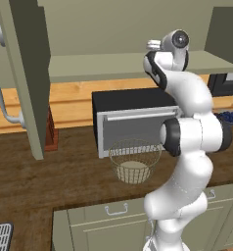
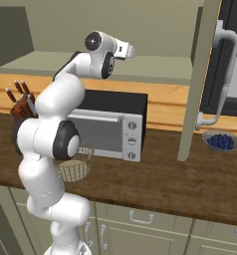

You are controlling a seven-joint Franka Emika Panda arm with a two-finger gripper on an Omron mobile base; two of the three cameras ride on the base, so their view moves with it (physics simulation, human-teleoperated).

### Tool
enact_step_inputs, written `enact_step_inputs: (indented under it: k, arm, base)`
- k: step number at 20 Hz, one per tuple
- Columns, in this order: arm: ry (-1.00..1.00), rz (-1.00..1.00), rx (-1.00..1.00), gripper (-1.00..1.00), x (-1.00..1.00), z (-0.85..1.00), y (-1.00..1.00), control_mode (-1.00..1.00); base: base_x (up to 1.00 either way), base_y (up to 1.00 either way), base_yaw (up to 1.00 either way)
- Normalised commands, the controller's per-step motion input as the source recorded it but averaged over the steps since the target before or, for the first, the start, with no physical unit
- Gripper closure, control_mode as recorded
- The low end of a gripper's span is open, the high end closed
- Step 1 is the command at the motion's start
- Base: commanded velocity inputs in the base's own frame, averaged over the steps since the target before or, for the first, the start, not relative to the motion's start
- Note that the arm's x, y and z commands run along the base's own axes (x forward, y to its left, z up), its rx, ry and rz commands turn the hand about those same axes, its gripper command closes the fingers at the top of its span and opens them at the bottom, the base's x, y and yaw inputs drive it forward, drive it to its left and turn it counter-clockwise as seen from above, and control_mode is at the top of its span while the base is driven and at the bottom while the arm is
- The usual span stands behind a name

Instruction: Open the cabinet, pick up the bread from the cabinet and place it in the basket. Then move the basket to the dining counter.

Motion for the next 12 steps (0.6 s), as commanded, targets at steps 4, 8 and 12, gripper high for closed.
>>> enact_step_inputs:
  k: [4,8,12]
  arm:
    - [0.01,0.0,0.05,1.0,-1.0,0.48,0.03,-1.0]
    - [0.0,0.0,0.03,1.0,-1.0,0.16,0.12,-1.0]
    - [0.03,0.01,0.0,1.0,-1.0,0.0,0.28,-1.0]
  base:
    - [0.0,0.0,0.0]
    - [0.0,0.0,0.0]
    - [0.0,0.0,0.0]
